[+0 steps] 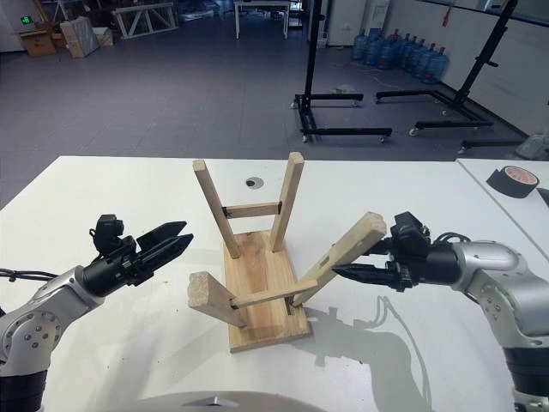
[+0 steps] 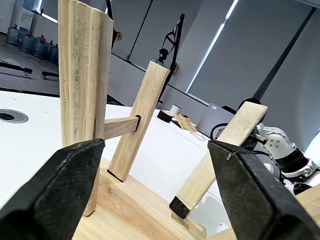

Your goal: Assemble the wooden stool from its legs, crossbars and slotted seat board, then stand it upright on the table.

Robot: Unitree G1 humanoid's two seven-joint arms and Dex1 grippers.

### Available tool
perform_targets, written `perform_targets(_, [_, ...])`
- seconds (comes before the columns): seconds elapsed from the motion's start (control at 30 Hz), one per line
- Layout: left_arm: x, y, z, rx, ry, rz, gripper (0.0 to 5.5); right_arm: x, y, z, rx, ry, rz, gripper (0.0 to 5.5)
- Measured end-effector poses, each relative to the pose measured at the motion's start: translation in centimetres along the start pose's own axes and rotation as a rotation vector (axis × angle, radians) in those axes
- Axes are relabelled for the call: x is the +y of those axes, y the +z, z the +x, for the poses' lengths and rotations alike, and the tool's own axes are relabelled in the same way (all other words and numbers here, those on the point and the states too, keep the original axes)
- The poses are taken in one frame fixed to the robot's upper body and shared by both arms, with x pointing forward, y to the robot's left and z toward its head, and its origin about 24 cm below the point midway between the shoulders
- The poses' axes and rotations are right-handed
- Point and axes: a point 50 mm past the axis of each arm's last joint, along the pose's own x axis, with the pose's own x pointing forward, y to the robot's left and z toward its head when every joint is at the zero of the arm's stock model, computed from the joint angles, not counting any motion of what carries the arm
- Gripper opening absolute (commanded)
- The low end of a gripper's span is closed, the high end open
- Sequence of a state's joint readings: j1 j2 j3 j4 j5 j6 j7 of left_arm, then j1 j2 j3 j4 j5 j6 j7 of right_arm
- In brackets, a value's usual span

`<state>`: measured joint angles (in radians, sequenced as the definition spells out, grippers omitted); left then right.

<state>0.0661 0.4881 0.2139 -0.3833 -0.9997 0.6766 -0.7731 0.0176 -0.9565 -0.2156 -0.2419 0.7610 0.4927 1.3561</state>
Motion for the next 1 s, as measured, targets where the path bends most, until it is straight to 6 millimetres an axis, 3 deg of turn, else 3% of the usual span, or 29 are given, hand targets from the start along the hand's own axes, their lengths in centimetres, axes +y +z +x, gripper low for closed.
perform_targets(0.63, [0.5, 0.2, 0.1, -0.026, 0.034, 0.031, 3.77, -0.6, 2.0, 0.8, 0.075, 0.085, -0.13, 2.02])
perform_targets(1.0, [0.8, 0.4, -0.1, -0.036, 0.043, 0.045, 3.77, 0.4, 1.2, 1.0, 0.032, 0.144, -0.078, 2.02])
